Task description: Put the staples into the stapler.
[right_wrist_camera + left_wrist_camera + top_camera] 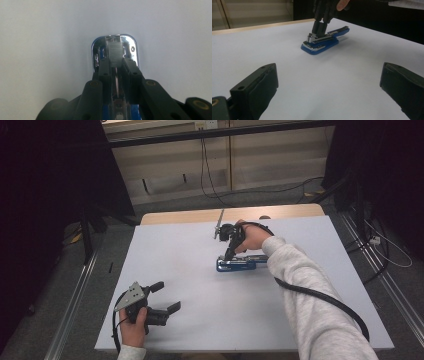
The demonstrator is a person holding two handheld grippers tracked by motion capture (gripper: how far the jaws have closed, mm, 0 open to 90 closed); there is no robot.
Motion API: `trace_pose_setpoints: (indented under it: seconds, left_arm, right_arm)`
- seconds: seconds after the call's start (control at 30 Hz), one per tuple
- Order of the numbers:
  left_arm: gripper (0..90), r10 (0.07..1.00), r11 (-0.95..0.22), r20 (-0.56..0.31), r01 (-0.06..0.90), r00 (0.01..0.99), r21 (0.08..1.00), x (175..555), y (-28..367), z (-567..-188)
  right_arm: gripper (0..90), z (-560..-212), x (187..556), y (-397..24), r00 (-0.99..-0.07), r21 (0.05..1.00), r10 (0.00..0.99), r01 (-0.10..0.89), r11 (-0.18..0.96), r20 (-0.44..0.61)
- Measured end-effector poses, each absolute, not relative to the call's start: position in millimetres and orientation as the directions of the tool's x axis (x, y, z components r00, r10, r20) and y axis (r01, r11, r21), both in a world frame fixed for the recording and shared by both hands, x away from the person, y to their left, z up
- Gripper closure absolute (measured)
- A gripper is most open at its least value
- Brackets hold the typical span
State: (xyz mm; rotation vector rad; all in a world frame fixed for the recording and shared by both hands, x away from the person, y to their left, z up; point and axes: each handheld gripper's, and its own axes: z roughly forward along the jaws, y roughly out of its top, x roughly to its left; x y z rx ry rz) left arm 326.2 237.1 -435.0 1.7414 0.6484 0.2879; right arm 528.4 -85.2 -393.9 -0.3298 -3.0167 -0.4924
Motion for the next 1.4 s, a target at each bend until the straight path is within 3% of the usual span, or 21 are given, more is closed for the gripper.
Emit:
trace_pose_setpoints:
  seconds: [0.73,0.93,1.17,1.4]
  left_arm:
    - [1.8,0.56,-0.153,-0.148,0.278,0.815,0.949,326,236,-435]
    - [1.8,0.558,-0.149,-0.15,0.277,0.816,0.949,326,236,-435]
    - [1.8,0.561,-0.15,-0.151,0.279,0.814,0.949,327,237,-435]
    - [1.8,0.568,-0.155,-0.144,0.278,0.81,0.948,332,232,-434]
  right_arm:
    - [77.1,-396,529,-83,-0.971,0.321,0.211,0.238,0.917,0.116]
    - [68.8,-396,529,-85,-0.971,0.334,0.214,0.237,0.912,0.103]
    - [67.9,-393,523,-94,-0.959,0.387,0.26,0.284,0.877,0.114]
    - [56.1,-390,516,-119,-0.935,0.453,0.333,0.351,0.819,0.121]
